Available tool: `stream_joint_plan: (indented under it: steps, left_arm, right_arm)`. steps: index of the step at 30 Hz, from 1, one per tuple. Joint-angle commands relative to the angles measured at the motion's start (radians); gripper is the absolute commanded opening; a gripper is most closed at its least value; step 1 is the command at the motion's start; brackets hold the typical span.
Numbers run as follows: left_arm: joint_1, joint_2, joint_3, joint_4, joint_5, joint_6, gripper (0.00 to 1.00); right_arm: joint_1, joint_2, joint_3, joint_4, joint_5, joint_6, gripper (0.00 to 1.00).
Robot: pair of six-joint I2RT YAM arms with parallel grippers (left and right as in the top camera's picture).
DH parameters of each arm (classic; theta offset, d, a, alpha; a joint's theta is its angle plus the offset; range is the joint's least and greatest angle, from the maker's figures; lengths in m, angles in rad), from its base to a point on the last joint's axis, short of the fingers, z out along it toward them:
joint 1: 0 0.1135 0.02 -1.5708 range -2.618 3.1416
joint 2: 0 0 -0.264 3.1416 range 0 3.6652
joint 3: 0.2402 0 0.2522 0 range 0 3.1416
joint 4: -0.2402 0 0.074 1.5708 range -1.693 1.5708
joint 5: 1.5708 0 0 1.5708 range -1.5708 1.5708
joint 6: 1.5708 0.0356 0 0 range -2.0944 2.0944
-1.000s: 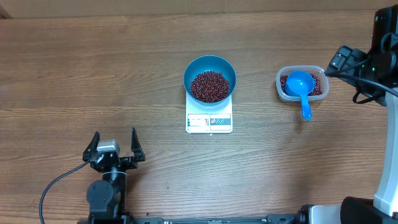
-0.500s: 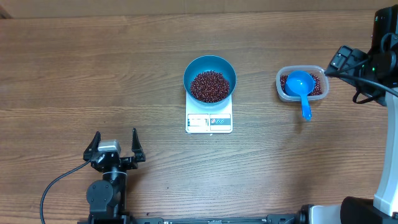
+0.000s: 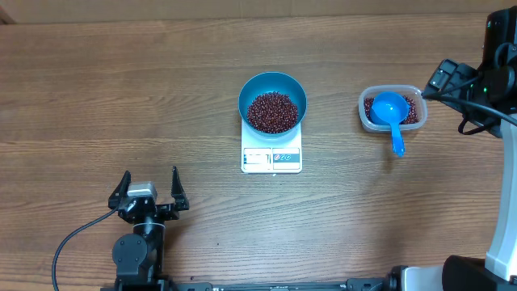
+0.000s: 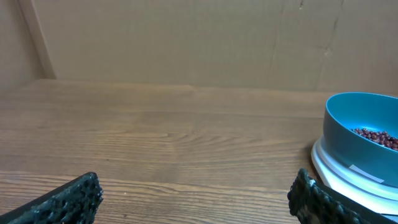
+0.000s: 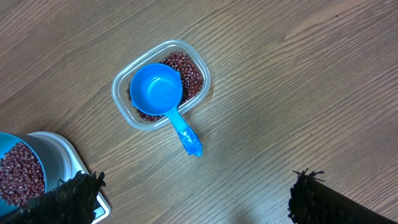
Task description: Scoop item into bowl and weigh 150g on scale
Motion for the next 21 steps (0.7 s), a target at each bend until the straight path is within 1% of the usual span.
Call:
stream_joint_plan:
  steps: [1,15,17,21]
  left_arm:
    - [0.005,-0.011,-0.003,0.002,0.009,0.023,1.00]
    - [0.005,-0.011,-0.003,0.002,0.009,0.023,0.99]
    - [0.005,-0.011,-0.003,0.002,0.009,0.023,0.99]
    - [0.005,-0.011,-0.003,0.002,0.009,0.023,1.00]
  right_arm:
    - [0.002,-0.003,0.003,0.005,0.007,-0.004,1.00]
    - [0.001,-0.004,0.003,0.009,0.025,-0.005,1.00]
    - [0.001,-0.004,0.003,0.042,0.039,-0.005,1.00]
    - [0.001,-0.007,0.002,0.160,0.040,-0.004,1.00]
